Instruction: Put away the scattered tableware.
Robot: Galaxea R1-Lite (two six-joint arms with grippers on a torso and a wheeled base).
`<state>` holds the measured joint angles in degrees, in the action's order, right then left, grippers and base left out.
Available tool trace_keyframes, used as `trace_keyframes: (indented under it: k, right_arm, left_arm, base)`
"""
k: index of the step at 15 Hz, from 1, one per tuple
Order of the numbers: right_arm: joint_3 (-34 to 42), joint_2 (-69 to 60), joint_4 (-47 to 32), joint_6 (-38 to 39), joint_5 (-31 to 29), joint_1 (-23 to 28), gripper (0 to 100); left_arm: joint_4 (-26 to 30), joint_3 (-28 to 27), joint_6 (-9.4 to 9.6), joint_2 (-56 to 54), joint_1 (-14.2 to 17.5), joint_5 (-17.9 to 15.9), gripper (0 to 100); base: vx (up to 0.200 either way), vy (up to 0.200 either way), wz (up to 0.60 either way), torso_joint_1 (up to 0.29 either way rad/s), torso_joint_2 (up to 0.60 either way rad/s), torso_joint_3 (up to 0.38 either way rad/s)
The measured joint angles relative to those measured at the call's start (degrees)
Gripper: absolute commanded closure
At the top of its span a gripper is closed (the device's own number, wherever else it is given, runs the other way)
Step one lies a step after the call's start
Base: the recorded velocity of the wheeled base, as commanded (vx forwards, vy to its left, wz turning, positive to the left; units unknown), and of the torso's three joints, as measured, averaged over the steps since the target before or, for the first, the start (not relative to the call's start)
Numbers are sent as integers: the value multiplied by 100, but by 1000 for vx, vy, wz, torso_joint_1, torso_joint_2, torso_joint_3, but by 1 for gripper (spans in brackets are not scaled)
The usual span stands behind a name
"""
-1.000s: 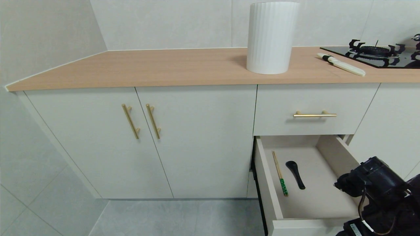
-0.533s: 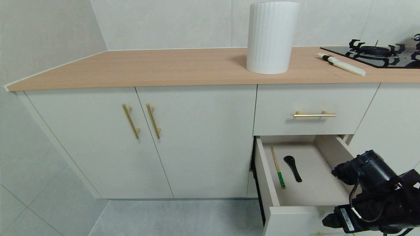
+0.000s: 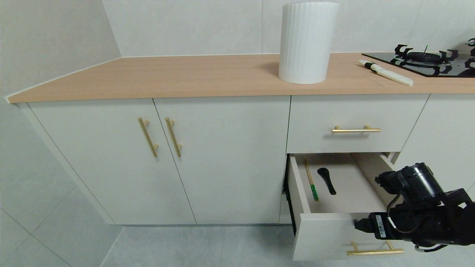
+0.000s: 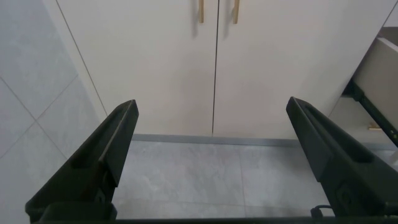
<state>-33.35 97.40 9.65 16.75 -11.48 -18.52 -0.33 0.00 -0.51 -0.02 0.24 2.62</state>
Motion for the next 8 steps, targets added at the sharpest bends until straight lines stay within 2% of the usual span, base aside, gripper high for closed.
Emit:
trace_keyframes:
  k: [4, 8]
  right_arm:
    - [367, 516, 1796, 5, -351, 96, 0]
    - [872, 1263, 4035, -11, -488, 105, 0]
  left_arm:
    - [0, 0, 0, 0, -2, 0, 0]
    - [0, 0, 0, 0, 0, 0, 0]
  base:
    - [0, 0, 0, 0, 0, 0]
    - [0, 0, 0, 0, 0, 0]
